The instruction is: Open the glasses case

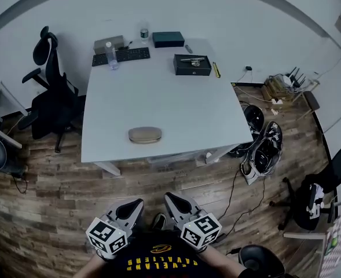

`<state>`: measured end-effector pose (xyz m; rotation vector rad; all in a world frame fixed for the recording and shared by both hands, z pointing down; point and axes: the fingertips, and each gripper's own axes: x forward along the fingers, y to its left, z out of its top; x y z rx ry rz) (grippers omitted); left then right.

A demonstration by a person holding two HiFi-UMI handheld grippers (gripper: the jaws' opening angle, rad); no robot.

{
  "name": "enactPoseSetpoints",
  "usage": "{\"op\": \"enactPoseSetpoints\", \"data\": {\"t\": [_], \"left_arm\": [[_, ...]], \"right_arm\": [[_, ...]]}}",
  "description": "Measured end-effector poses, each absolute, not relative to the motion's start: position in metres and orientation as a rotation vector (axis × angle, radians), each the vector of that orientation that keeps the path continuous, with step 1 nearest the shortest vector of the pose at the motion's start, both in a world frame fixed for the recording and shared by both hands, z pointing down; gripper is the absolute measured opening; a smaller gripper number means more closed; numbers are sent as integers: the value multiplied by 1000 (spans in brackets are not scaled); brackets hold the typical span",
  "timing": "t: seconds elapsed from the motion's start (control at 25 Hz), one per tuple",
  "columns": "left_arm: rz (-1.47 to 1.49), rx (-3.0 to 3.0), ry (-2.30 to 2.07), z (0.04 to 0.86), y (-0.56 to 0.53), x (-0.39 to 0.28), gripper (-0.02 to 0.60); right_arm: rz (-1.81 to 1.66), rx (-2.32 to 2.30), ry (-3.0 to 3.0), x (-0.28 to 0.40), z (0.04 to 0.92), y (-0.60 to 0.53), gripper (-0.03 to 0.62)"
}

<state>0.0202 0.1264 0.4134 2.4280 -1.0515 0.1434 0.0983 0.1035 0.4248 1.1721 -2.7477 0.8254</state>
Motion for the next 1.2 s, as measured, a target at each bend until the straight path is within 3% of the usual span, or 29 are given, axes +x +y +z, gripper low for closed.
{"op": "enactPoseSetpoints", "data": {"t": [0.68,1.2], "left_arm": [[143,2477,-905,426,-36,-25,15],[401,2600,-820,459,-103,-43,15]], "right_arm": [[916,1425,-2512,86,456,-59,25],[958,1392,-2376,57,503,-119,25]]}}
